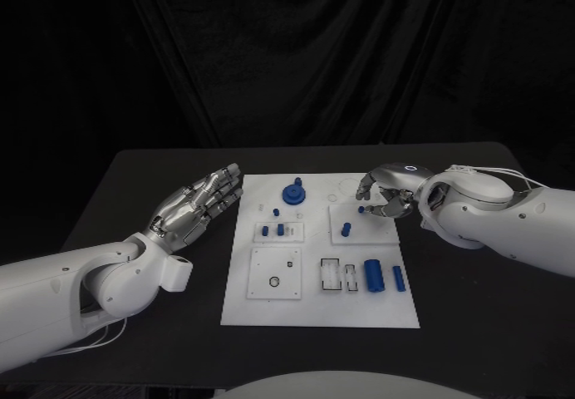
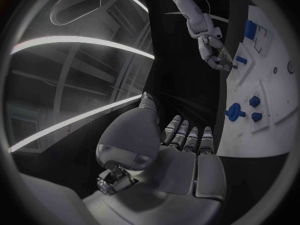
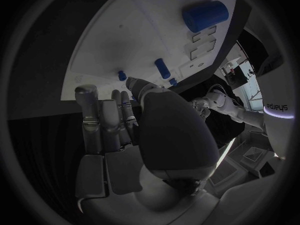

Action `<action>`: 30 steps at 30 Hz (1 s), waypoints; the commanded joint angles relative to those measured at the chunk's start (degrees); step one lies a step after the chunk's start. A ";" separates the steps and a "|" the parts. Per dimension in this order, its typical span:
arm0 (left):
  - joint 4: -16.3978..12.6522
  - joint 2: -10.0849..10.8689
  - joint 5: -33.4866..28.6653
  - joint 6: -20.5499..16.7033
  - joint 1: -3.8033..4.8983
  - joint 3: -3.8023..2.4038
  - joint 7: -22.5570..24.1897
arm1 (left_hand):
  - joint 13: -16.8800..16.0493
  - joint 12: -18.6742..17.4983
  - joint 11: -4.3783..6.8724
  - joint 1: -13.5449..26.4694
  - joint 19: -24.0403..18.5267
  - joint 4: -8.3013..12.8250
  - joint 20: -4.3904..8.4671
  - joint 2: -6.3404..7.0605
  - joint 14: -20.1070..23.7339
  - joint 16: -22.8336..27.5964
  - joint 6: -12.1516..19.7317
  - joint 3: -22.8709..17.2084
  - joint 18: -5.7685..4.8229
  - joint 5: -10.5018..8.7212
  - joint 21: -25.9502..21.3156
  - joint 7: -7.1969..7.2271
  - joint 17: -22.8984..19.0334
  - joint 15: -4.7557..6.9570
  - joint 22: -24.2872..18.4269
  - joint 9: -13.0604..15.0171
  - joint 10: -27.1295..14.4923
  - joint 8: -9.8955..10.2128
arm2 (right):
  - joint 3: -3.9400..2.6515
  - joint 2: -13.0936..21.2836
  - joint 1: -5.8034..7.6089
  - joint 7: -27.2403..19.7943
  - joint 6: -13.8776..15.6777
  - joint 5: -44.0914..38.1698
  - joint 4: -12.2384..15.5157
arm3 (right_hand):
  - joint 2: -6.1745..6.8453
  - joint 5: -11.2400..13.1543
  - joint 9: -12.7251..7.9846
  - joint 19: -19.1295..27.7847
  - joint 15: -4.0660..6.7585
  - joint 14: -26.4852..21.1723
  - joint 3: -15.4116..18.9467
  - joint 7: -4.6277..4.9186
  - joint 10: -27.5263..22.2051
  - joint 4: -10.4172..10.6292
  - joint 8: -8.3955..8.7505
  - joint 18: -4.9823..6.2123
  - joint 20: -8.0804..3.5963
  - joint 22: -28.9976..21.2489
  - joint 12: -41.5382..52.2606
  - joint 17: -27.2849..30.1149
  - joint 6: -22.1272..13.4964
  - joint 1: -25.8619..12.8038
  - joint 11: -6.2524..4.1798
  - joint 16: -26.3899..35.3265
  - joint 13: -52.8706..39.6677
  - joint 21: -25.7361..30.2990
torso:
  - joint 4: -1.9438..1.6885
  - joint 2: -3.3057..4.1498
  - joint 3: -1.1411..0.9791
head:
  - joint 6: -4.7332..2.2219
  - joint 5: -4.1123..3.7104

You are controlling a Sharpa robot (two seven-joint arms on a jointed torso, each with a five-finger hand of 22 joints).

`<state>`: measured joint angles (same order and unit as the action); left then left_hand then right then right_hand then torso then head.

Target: Assemble the parts on the task board

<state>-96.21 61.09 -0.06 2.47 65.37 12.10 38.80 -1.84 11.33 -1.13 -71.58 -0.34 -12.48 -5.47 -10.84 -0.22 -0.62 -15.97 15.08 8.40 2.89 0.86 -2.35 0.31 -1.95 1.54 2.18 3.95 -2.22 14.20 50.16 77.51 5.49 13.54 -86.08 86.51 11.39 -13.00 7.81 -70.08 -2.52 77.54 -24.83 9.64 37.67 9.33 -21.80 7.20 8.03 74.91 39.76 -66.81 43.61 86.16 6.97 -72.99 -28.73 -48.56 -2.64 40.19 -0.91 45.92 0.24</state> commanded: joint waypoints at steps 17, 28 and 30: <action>-1.78 0.78 4.14 -3.29 -0.04 -0.04 14.88 | 0.98 -7.60 9.97 1.94 0.34 3.63 9.37 -2.76 0.22 0.62 6.34 3.11 -3.07 -0.24 -0.86 9.65 -0.31 7.21 -1.54 -0.83 -3.01 0.93 | -0.04 -0.47 -1.03 0.93 0.80 -0.48 -1.10 | -0.18 -0.44 -0.12 0.69 -0.09 -0.82 0.40 -0.21 -0.50 0.04 0.82 1.23 0.39 3.47 -0.46 0.72 0.52 -0.59 0.20 0.52 0.55 1.04 | 0.01 -0.07 0.21 | 1.65 -1.15; -1.22 0.41 5.39 -4.28 -0.04 -0.02 15.23 | 0.89 -7.25 7.20 2.18 0.34 6.57 0.37 -3.94 0.22 0.62 6.68 3.85 -0.26 -0.12 -0.86 10.78 -0.31 1.84 -1.54 -0.86 -2.63 0.93 | -0.05 -1.33 -2.00 0.26 1.38 -0.48 -2.24 | -0.32 -1.56 -0.14 0.97 -0.06 -1.27 0.23 -0.11 -0.24 -0.22 1.23 1.37 0.40 3.32 -0.62 1.49 0.94 -0.34 0.19 0.95 1.15 1.78 | -0.13 -0.10 0.15 | 2.27 -1.53; -0.99 0.32 5.48 -4.02 -0.04 -0.02 15.38 | 0.86 -7.11 6.70 2.10 0.34 7.33 2.37 -4.27 0.22 0.62 6.65 3.60 -0.51 -0.02 -0.86 10.34 -0.31 2.63 -1.54 -0.86 -2.56 0.94 | -0.05 -1.51 -2.20 0.12 1.59 -0.48 -2.41 | -0.36 -1.77 -0.14 1.01 -0.06 -1.36 0.18 -0.09 -0.23 -0.28 1.31 1.38 0.40 3.30 -0.67 1.63 1.02 -0.28 0.20 1.02 1.27 1.88 | -0.10 -0.11 0.15 | 2.37 -1.54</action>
<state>-97.28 61.52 4.19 -1.29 65.37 12.13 38.85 -0.90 3.97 5.95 -69.57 0.03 -5.41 -3.64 -14.60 -0.03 -0.20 -9.43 18.76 7.56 2.89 0.18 8.38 0.06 0.39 0.06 1.27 1.39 -1.42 14.19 48.72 75.50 5.53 13.84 -86.14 84.23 11.39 -14.42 7.75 -69.50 -2.50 76.70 -24.67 9.55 37.46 9.48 -20.80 8.06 8.38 74.91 39.32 -65.25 44.34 86.17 7.17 -72.27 -27.52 -46.97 -2.74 40.11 -0.75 48.17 -1.26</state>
